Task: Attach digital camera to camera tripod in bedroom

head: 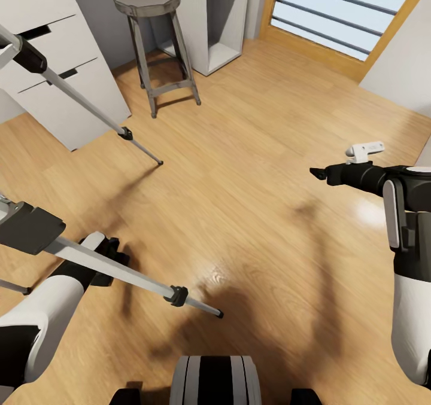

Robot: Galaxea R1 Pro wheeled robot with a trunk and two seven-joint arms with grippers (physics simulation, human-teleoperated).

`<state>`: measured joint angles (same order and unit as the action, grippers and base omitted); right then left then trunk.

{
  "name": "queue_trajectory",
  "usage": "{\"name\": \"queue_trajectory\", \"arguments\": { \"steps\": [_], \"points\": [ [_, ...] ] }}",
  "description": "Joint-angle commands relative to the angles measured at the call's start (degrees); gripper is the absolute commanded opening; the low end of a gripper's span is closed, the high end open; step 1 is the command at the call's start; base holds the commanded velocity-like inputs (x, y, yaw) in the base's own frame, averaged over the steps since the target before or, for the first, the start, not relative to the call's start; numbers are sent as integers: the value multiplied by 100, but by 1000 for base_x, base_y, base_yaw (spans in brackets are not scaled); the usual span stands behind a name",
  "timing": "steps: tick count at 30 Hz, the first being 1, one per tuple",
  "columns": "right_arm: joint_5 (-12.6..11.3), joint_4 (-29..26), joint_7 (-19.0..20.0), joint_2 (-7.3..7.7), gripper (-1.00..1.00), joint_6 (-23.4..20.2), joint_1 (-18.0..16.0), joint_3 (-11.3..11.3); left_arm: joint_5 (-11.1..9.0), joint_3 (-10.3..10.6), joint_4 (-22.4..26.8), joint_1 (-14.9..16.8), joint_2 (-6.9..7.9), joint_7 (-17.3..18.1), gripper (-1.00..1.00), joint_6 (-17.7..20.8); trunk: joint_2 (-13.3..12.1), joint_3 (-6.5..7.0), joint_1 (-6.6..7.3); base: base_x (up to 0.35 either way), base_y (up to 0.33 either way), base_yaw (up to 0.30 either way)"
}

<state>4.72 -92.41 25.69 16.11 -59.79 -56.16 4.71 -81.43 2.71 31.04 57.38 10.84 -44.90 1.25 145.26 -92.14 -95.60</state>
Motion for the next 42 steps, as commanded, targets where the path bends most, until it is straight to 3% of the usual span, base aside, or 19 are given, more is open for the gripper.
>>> {"name": "queue_trajectory", "arguments": {
  "steps": [1,9,19,42],
  "points": [
    [47,-5,50,1,100,-21,-4,3,-14,28,8,1,6,-32,100,13,1,-4,1,0,0,0],
    [47,-5,50,41,100,-21,-5,4,-14,28,8,12,-18,-22,100,8,1,-4,1,0,0,0],
    [47,-5,50,55,100,-21,4,11,-14,30,8,31,-30,-14,100,14,15,-225,-25,0,0,0],
    [47,-5,51,58,100,-21,31,14,-6,37,9,37,-47,-36,100,-28,15,-225,-25,0,0,0]
  ]
}}
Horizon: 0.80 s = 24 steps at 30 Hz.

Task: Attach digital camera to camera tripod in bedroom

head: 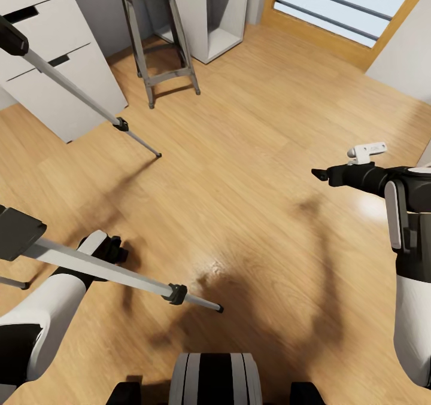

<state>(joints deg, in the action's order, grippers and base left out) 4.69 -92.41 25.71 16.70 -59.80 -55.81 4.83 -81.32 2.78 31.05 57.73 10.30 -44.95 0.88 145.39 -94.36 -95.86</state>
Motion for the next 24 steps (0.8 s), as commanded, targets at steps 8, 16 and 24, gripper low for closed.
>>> {"name": "queue_trajectory", "arguments": {
  "steps": [8,16,24],
  "points": [
    [49,-5,52,0,100,-20,-1,10,-18,34,9,1,1,-32,100,-25,7,-92,-9,0,0,0],
    [49,-5,50,0,100,-20,-1,16,-16,30,7,1,-1,-32,100,-41,15,-225,-25,0,0,0],
    [49,-5,51,0,100,-20,0,19,-16,33,8,1,-7,-78,100,-59,15,-225,-25,0,0,0]
  ]
}}
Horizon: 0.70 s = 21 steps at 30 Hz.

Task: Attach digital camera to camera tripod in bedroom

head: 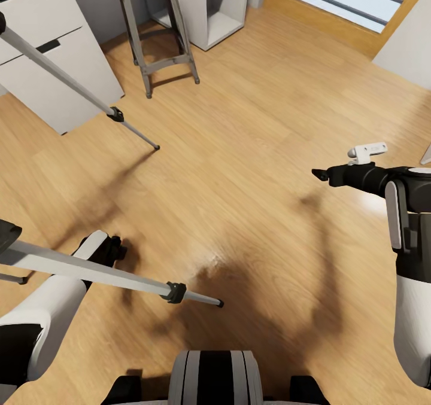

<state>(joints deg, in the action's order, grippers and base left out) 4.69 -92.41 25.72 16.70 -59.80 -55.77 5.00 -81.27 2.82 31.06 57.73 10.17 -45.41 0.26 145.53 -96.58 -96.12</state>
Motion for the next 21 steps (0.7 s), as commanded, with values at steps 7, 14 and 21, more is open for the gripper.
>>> {"name": "queue_trajectory", "arguments": {
  "steps": [7,14,21],
  "points": [
    [49,-5,49,2,100,-20,-4,5,-21,27,9,1,7,-42,100,-7,1,-3,1,0,0,0],
    [49,-5,54,7,100,-20,-4,8,-23,22,13,1,20,-43,100,-8,1,-3,1,0,0,0],
    [49,-5,55,12,100,-20,-4,14,-28,20,14,-3,54,-7,-100,-9,1,-3,1,0,0,0]
  ]
}}
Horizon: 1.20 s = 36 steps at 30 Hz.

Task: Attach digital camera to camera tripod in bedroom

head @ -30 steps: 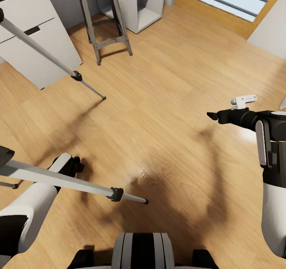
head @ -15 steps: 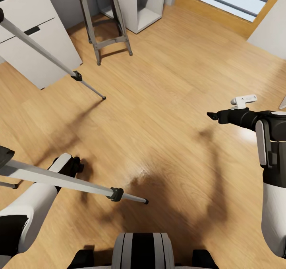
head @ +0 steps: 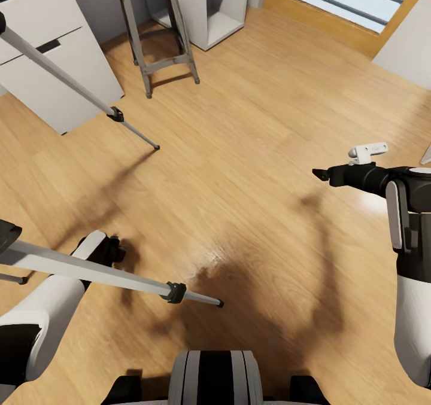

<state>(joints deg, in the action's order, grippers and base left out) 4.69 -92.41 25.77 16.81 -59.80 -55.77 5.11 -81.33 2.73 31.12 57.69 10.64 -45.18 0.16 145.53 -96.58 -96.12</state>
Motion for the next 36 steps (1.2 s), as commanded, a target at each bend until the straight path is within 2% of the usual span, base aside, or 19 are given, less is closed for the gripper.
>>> {"name": "queue_trajectory", "arguments": {
  "steps": [1,8,14,21,36],
  "points": [
    [49,-5,50,12,100,-20,-4,4,-22,28,8,0,10,-26,-100,2,1,-3,1,0,0,0],
    [49,-5,99,202,100,-20,19,-16,-23,26,1,-3,22,-23,-100,2,1,-3,1,0,0,0],
    [54,-5,530,274,100,-20,41,-2,-23,32,2,-3,13,-6,-100,2,1,-3,1,0,0,0],
    [64,-5,748,299,100,-20,47,13,-23,39,2,-3,9,-1,-100,2,1,-3,1,0,0,0],
    [67,-5,803,305,100,-20,49,25,-23,35,9,-38,28,22,-100,2,1,-3,1,0,0,0]
  ]
}}
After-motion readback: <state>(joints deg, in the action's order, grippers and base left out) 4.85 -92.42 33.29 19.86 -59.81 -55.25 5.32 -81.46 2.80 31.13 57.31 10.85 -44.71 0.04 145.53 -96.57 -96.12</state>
